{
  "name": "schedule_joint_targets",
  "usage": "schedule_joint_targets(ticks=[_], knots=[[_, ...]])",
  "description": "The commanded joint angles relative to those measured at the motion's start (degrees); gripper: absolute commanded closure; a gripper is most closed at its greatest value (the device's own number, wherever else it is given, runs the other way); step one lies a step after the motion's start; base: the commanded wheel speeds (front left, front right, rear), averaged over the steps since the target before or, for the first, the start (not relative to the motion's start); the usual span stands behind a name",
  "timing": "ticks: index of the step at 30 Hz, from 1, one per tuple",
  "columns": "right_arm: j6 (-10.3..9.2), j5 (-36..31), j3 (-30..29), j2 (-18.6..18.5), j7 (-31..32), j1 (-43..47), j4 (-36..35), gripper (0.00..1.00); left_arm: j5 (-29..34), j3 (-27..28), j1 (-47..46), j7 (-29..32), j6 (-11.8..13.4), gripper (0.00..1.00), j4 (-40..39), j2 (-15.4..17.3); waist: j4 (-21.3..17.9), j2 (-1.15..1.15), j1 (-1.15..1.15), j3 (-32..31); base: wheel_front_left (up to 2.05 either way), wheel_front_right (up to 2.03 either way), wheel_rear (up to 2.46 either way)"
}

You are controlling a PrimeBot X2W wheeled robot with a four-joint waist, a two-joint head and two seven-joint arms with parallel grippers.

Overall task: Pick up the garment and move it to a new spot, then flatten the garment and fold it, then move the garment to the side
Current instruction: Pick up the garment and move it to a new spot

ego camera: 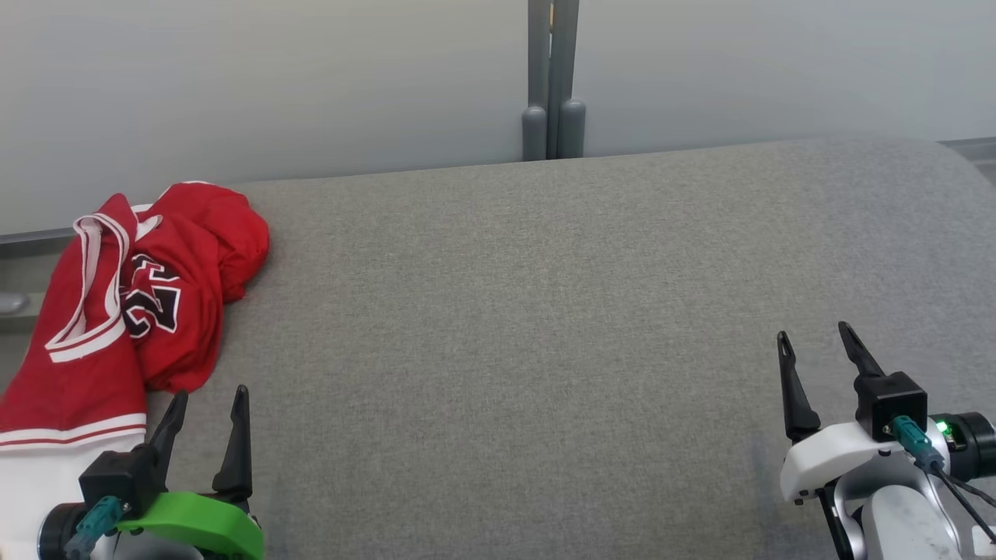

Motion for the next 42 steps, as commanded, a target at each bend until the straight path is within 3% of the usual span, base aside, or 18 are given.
schedule_joint_targets(ticks=[1, 5, 15, 19, 31, 38, 42], knots=[[0.00, 0.3, 0.2, -0.2, -0.2, 0.8, 0.0, 0.00, -0.4, -0.1, -1.0, -0.3, -0.1, 0.00, 0.1, 0.2, 1.2, 0.00, 0.00, -0.2, 0.00, 0.00, 0.00], [0.00, 0.6, 0.7, -0.2, -0.2, 1.5, 0.1, 0.00, -0.4, -0.5, -1.4, -0.3, -0.1, 0.00, 0.3, 0.3, 5.5, 0.00, 0.00, -0.6, 0.00, 0.00, 0.00], [0.00, 2.9, 2.9, -0.2, -0.2, 1.1, 0.7, 0.00, -0.8, 1.1, 0.5, -0.2, 0.5, 0.00, 1.6, 1.7, 22.7, 0.00, 0.00, -2.6, 0.00, 0.00, 0.00], [0.00, 4.1, 5.0, -0.2, -0.2, 1.0, 1.2, 0.00, -1.0, 1.8, 1.8, -0.2, 0.9, 0.00, 1.1, 2.1, 27.2, 0.00, 0.00, -3.1, 0.00, 0.00, 0.00], [-0.01, 4.3, 7.1, -0.2, -0.2, -2.3, 3.2, 0.00, -1.5, 5.2, 4.3, -0.2, 1.8, 0.00, -2.5, 1.5, 28.5, 0.00, 0.00, -1.6, 0.00, 0.00, 0.00], [-0.01, 3.8, 4.9, -0.2, -0.2, 0.2, 2.1, 0.00, -0.9, 2.9, 1.0, 0.8, 1.1, 0.00, -1.5, 2.0, 28.4, 0.00, 0.00, -1.4, 0.00, 0.00, 0.00], [-0.01, 1.2, 4.0, -0.2, -0.2, -1.1, 0.4, 0.00, -2.4, 1.2, -4.3, 3.5, 0.6, 0.00, 0.3, 2.0, 27.0, 0.00, 0.00, 3.7, 0.00, 0.00, 0.00]])
